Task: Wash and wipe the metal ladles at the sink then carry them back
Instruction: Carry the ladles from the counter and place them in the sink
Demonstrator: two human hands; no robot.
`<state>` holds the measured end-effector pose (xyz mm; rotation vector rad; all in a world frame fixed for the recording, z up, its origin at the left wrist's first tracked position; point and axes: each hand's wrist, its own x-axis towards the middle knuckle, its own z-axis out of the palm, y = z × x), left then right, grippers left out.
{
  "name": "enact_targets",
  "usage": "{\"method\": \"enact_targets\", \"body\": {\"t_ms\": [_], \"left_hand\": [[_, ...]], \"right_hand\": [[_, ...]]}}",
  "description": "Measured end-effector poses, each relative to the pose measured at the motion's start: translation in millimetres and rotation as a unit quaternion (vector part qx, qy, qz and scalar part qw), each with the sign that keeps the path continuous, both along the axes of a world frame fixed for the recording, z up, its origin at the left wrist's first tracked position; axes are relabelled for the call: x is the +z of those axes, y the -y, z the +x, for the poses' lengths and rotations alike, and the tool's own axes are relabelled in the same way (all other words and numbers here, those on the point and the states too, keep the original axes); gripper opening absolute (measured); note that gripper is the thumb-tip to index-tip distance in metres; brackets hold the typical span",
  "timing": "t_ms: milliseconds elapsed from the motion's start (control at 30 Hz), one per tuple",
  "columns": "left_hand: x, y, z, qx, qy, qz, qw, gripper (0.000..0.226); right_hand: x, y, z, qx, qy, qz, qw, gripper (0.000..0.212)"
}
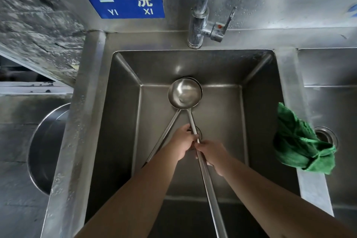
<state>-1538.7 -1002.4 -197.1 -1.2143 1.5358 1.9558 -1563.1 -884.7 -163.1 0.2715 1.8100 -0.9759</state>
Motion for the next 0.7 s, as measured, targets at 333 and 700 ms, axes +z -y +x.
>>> {"method": "enact_targets", "body": {"t_ms": [333,700], "left_hand": [[22,3,9,-0.026,0.033,-0.003,0.999,0.016],[93,25,61,-0.309,-0.021,-0.357,0.881,0.028]], "right_hand": [[10,0,9,0.103,-0.084,0.093,0.987,0.055],[83,-10,24,0.320,-0.271,0.172,0.891,0.054]]}}
